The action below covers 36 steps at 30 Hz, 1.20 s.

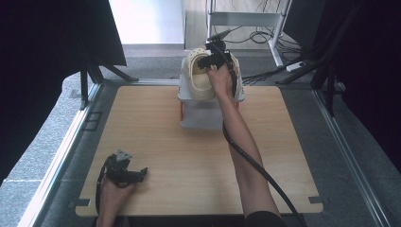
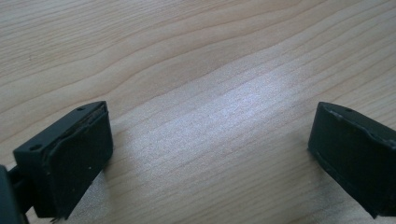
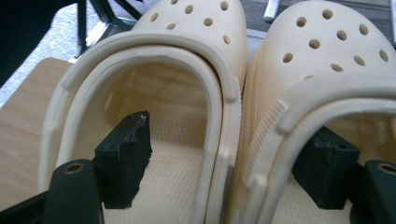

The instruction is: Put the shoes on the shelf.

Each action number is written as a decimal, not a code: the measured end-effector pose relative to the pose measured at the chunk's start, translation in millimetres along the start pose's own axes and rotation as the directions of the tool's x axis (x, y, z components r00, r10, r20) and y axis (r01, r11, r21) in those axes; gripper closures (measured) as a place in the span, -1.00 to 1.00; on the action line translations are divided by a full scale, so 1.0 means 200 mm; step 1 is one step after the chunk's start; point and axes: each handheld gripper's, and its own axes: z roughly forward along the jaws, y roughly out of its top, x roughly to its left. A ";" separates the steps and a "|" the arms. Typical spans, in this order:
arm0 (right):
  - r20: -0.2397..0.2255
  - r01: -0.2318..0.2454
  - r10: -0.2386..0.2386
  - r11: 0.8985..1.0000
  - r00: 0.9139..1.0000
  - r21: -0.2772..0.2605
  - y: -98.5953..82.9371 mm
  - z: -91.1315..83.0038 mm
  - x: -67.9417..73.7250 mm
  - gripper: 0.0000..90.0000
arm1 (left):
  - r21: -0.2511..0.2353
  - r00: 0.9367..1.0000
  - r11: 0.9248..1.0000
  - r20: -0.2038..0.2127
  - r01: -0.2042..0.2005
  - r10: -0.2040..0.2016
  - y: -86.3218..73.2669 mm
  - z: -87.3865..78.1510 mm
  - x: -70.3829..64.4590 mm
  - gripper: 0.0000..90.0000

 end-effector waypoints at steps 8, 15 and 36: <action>-0.086 0.056 -0.057 0.998 0.995 -0.009 -0.05 -0.09 -0.02 -0.64 | 0.000 1.000 1.000 0.000 0.000 0.000 0.00 0.00 0.00 -1.00; -0.136 0.099 -0.103 0.994 0.985 -0.037 -0.11 -0.17 -0.02 -0.70 | 0.000 1.000 1.000 0.000 0.000 0.000 0.00 0.00 0.00 -1.00; -0.193 0.283 -0.298 0.954 0.935 -0.098 -0.26 -0.37 0.02 -1.00 | -0.004 1.000 1.000 -0.006 0.004 -0.004 0.00 0.00 0.00 -1.00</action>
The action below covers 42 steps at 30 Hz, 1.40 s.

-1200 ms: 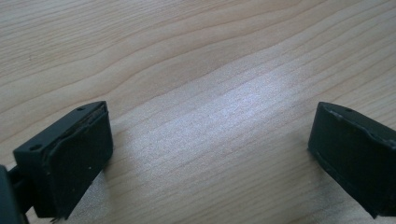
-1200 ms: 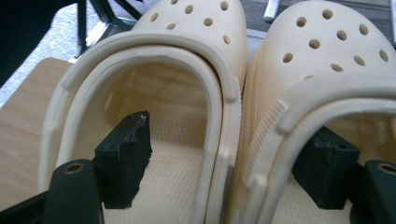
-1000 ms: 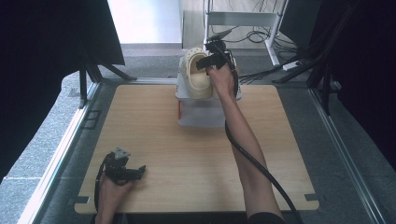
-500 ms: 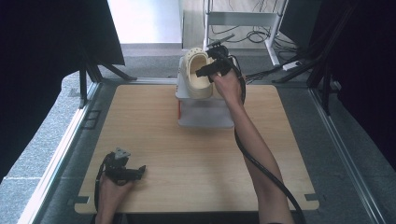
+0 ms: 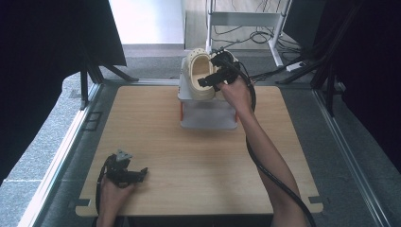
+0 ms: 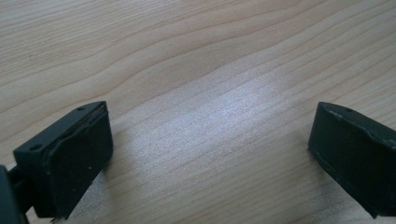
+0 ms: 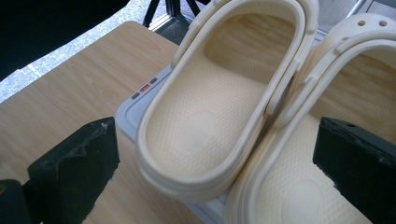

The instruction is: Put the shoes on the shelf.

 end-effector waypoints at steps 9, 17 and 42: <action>-0.050 0.040 -0.040 0.999 0.998 -0.016 -0.11 -0.11 0.03 -1.00 | 0.000 1.000 1.000 -0.002 0.001 -0.001 0.00 0.00 0.00 -1.00; -0.073 0.097 -0.098 0.995 0.993 -0.013 -0.24 -0.22 0.04 -1.00 | 0.000 1.000 1.000 -0.003 -0.002 0.002 0.00 0.00 0.00 -1.00; -0.095 0.080 -0.082 0.996 0.992 -0.030 -0.82 -0.48 -0.04 -0.99 | 0.000 1.000 1.000 -0.007 0.002 -0.002 0.00 0.00 0.00 -1.00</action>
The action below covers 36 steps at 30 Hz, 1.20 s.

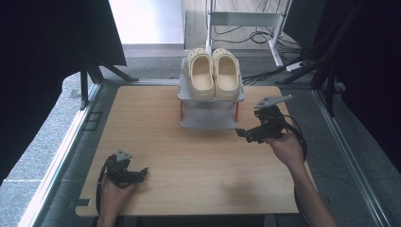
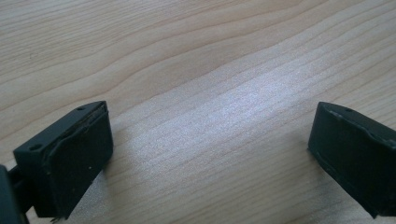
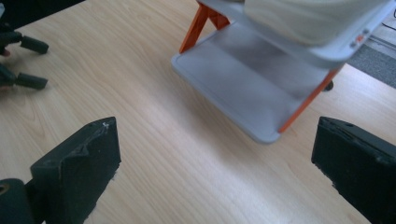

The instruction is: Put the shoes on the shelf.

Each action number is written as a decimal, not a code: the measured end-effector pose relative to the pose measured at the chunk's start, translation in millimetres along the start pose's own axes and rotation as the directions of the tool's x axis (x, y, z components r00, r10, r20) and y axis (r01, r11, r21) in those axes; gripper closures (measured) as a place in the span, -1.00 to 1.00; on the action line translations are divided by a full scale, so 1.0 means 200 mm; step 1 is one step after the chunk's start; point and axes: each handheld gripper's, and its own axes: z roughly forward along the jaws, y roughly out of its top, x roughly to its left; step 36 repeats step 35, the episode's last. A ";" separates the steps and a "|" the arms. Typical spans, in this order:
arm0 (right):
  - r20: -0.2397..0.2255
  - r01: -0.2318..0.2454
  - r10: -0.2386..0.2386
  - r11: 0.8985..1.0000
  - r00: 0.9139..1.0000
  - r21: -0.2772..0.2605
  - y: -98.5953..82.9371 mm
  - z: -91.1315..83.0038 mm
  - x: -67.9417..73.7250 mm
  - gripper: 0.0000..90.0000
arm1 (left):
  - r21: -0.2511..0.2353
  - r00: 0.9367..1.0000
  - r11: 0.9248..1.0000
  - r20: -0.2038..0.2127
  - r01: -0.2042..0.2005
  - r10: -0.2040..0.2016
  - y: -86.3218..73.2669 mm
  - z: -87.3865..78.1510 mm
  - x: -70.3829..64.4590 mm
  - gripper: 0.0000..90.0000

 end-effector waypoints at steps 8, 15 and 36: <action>0.012 -0.018 0.018 1.000 1.000 -0.005 -0.19 -0.03 0.00 -0.99 | 0.001 1.000 1.000 -0.002 0.007 -0.007 0.00 0.00 0.00 -1.00; 0.006 -0.058 0.059 0.998 0.998 -0.036 -0.39 -0.02 0.01 -0.98 | -0.001 1.000 1.000 -0.001 0.008 -0.008 0.00 0.00 0.00 -1.00; 0.063 -0.131 0.127 0.989 0.990 0.067 -0.93 0.36 0.02 -0.94 | 0.000 1.000 1.000 -0.001 0.007 -0.007 0.00 0.00 0.00 -1.00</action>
